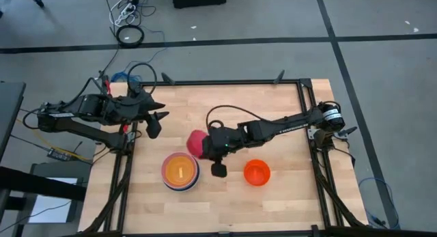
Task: Nest bowls inside each other
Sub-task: Stack the light pink bowl on top of the yellow bowl
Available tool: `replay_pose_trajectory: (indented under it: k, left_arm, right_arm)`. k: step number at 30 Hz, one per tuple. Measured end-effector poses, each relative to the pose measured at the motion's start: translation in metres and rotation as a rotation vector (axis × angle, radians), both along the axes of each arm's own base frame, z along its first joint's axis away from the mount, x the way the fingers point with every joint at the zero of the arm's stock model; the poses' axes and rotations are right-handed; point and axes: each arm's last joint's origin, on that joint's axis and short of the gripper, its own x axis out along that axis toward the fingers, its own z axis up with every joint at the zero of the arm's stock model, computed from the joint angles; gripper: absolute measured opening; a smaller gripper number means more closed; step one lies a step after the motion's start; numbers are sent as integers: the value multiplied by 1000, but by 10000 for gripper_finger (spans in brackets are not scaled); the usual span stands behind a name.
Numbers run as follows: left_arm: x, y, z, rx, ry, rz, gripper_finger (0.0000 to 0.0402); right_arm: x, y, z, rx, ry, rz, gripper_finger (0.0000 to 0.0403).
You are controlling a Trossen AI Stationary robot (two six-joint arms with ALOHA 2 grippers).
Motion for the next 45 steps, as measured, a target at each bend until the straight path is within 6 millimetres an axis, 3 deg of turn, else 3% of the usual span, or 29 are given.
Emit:
replay_pose_trajectory:
  k: [9,24,28,38,45]
  left_arm:
    - [0,0,0,3,-3,5,163]
    - [0,0,1,10,-7,14,163]
    - [0,0,1,10,-8,13,163]
    - [0,0,1,11,-9,14,163]
    - [0,1,1,12,-5,14,163]
  right_arm:
    - [8,19,5,29,-136,110,0]
    - [49,19,-55,130,-160,194,2]
    - [49,18,-56,125,-143,185,27]
    - [49,12,-56,151,-130,152,132]
    - [43,2,-36,185,-145,129,152]
